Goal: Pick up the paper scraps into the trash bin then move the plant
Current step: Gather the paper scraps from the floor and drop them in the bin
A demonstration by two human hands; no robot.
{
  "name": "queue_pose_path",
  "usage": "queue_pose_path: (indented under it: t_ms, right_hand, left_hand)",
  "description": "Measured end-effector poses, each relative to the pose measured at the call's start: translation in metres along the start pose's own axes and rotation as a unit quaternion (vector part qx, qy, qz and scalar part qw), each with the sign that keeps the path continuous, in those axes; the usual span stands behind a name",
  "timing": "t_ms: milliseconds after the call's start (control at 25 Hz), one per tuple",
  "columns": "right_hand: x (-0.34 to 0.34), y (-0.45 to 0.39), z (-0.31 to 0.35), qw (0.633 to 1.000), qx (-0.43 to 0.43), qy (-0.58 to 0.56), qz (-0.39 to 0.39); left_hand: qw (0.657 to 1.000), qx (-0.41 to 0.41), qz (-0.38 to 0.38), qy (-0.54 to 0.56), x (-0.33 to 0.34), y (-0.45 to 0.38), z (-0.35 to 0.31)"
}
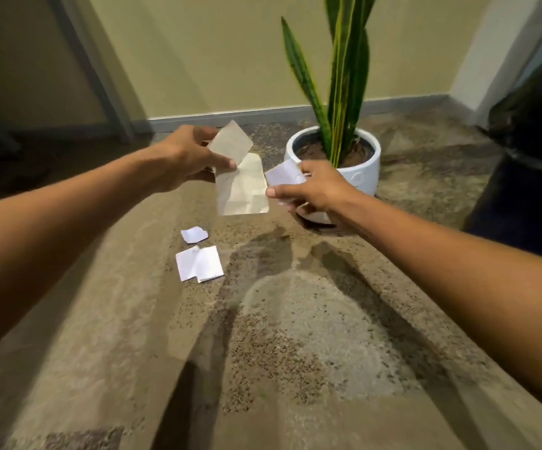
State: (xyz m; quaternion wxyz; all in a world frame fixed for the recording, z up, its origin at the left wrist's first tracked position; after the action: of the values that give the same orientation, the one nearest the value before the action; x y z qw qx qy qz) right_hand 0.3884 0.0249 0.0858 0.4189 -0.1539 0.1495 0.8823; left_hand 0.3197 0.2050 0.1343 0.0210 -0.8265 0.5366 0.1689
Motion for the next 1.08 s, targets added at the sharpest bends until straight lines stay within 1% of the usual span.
queue_pose_path:
  t_ms: [120,200,280,360,480,560,600,640,720,800,960,1080]
  right_hand:
    - [-0.051,0.023,0.030,0.997,-0.031,0.043,-0.064]
    - [-0.090,0.036,0.054,0.988,-0.046,0.060,-0.131]
    - [-0.134,0.048,0.079,0.969,-0.054,0.123,-0.206]
    - [-0.175,0.062,0.099,0.950,-0.057,0.165,-0.260]
    - [-0.247,0.084,0.105,0.923,-0.026,0.172,-0.343]
    - [-0.291,0.101,0.089,0.897,0.027,0.204,-0.392]
    - [-0.309,0.110,0.077,0.887,0.061,0.227,-0.397]
    - [-0.324,0.119,0.062,0.884,0.095,0.247,-0.386]
    - [-0.340,0.131,0.036,0.896,0.144,0.261,-0.329]
    - [-0.350,0.140,0.020,0.909,0.170,0.254,-0.283]
    - [-0.356,0.144,0.013,0.921,0.182,0.205,-0.277]
    - [-0.339,0.136,0.025,0.939,0.135,0.154,-0.277]
  left_hand:
    - [0.998,0.056,0.026,0.004,0.039,0.014,-0.048]
    - [0.995,0.096,0.018,0.009,0.065,0.024,-0.080]
    - [0.990,0.138,0.001,-0.009,0.099,0.034,-0.116]
    - [0.984,0.173,-0.002,-0.029,0.137,0.042,-0.153]
    - [0.977,0.211,0.022,-0.032,0.197,0.052,-0.208]
    - [0.972,0.227,0.036,-0.046,0.235,0.058,-0.235]
    - [0.970,0.231,0.042,-0.059,0.253,0.059,-0.244]
    - [0.969,0.233,0.049,-0.070,0.270,0.061,-0.251]
    - [0.969,0.225,0.059,-0.083,0.296,0.062,-0.254]
    - [0.972,0.212,0.067,-0.079,0.313,0.061,-0.252]
    - [0.973,0.211,0.084,-0.050,0.320,0.066,-0.243]
    - [0.971,0.217,0.083,-0.056,0.303,0.069,-0.237]
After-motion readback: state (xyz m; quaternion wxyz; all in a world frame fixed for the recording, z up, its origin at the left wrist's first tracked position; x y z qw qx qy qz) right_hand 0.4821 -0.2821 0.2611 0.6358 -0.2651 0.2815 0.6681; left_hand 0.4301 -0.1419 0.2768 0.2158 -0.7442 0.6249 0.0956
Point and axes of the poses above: each hand's wrist, its own y-axis away from the middle knuckle, its own x-axis out of the palm, z = x × y, the point moved 6 cm from there along -y, towards the middle knuckle, and after that the axes turned 7 degrees about y, right-handed, at the moved point
